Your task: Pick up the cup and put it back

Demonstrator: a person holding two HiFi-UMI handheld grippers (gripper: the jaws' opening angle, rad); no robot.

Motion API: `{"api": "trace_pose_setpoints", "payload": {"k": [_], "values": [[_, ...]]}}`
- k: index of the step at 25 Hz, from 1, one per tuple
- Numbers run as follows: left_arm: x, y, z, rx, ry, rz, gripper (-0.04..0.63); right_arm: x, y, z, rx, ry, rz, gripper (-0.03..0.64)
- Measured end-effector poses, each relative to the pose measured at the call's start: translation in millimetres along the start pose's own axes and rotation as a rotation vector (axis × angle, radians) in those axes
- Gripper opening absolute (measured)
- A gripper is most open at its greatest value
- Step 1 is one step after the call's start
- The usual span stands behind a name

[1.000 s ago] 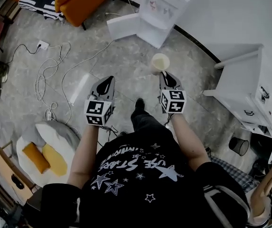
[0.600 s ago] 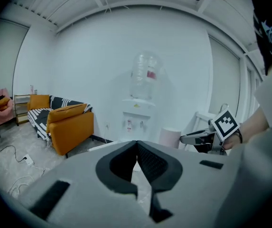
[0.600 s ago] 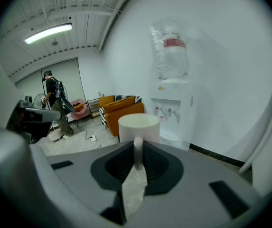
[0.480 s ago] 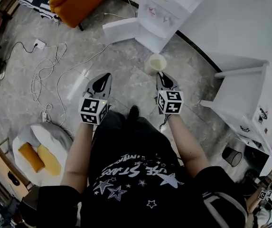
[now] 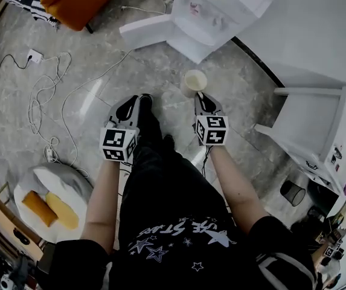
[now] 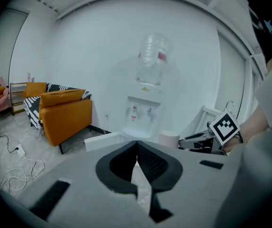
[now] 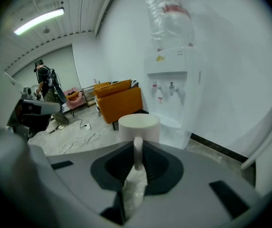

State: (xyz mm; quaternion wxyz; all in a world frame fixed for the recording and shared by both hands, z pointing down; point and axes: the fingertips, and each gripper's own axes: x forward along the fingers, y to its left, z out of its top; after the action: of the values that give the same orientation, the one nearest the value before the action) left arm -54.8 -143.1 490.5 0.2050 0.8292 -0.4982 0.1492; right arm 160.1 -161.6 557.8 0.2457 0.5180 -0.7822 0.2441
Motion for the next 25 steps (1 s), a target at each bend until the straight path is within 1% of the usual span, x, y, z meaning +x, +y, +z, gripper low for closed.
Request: {"api": "trace_pose_setpoints", "payload": {"k": [2, 4, 6, 9, 14, 17, 20, 22, 25], "values": [[23.8, 15.8, -12.7, -0.009, 0.011, -0.007, 0.009, 25.1, -7.1, -6.0, 0.003, 0.016, -0.012, 0.046], [51.3, 33.1, -26.3, 0.0, 0.026, -0.011, 0.009, 51.9, -14.7, -13.8, 0.005, 0.036, -0.021, 0.044], [82.0, 52.2, -36.6, 0.013, 0.032, -0.015, 0.009, 84.0, -22.4, -21.5, 0.004, 0.051, -0.024, 0.044], [125.8, 78.8, -54.9, 0.009, 0.036, -0.027, 0.009, 139.0, -33.0, -35.1, 0.002, 0.056, -0.025, 0.044], [182.7, 126.1, -99.9, 0.001, 0.079, -0.043, 0.009, 240.9, -51.9, -66.3, 0.064, 0.074, -0.061, 0.044], [220.9, 152.7, -129.3, -0.02, 0.085, -0.042, 0.009, 302.6, -80.2, -81.2, 0.07, 0.07, -0.103, 0.044], [260.7, 173.5, -155.0, -0.028, 0.065, -0.055, 0.009, 361.4, -115.8, -95.8, 0.06, 0.053, -0.152, 0.046], [289.8, 186.8, -170.6, -0.009, 0.05, -0.068, 0.009, 401.0, -142.4, -104.1, 0.057, 0.032, -0.192, 0.045], [332.7, 204.0, -195.6, 0.025, 0.036, -0.093, 0.009, 455.9, -182.2, -116.9, 0.089, -0.006, -0.251, 0.046]]}}
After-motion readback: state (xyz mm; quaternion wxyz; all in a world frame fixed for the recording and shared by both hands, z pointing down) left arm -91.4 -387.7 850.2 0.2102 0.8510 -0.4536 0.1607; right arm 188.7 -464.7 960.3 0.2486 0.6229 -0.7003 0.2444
